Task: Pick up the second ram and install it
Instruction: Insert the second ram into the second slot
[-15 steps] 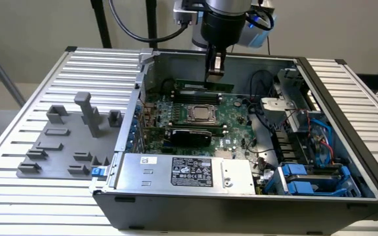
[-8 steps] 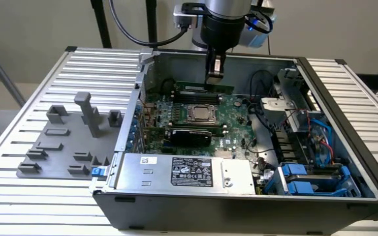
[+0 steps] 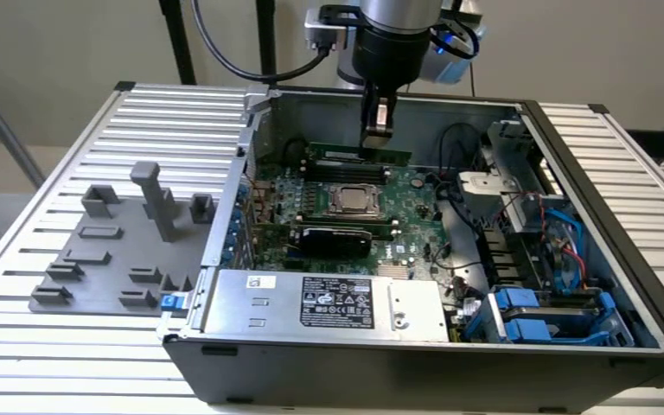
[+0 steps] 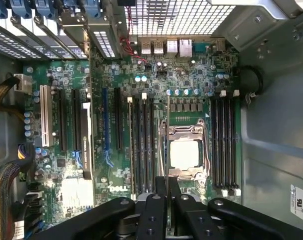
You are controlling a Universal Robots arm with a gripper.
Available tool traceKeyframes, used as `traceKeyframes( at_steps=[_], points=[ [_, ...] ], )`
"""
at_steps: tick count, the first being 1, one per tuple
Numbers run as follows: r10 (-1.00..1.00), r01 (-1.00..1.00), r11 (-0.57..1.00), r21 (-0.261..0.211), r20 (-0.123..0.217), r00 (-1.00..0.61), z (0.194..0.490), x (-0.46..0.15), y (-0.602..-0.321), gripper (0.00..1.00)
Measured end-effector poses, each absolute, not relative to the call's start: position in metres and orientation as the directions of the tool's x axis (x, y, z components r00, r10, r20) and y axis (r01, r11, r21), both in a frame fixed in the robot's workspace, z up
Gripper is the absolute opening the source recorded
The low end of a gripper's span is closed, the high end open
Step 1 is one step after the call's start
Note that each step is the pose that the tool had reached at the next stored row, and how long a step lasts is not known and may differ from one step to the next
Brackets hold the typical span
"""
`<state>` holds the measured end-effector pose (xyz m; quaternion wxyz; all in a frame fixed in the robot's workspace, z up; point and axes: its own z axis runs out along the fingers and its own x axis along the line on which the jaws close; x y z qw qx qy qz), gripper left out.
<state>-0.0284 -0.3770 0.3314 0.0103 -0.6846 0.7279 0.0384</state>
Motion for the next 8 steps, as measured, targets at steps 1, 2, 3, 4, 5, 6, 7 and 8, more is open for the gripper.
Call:
traceKeyframes(
  at_steps=[1,2,3,4,5,6,7,8],
  points=[
    [-0.996,-0.997,0.06,0.042,-0.068,-0.063,0.3314,-0.0284,-0.377,0.0],
    [-0.996,-0.997,0.06,0.042,-0.068,-0.063,0.3314,-0.0284,-0.377,0.0],
    [-0.996,-0.997,0.06,0.042,-0.068,-0.063,0.3314,-0.0284,-0.377,0.0],
    [-0.996,-0.997,0.06,0.041,-0.068,-0.063,0.3309,-0.0284,-0.3769,0.0],
    [-0.996,-0.997,0.059,0.041,-0.068,-0.062,0.33,-0.0284,-0.377,0.0],
    [-0.996,-0.998,0.056,0.041,-0.068,-0.059,0.3287,-0.0284,-0.377,0.0],
    [-0.996,-0.998,0.052,0.041,-0.068,-0.055,0.327,-0.0287,-0.377,0.0],
    [-0.996,-0.998,0.048,0.04,-0.068,-0.05,0.3252,-0.0291,-0.377,0.0]
  ],
)
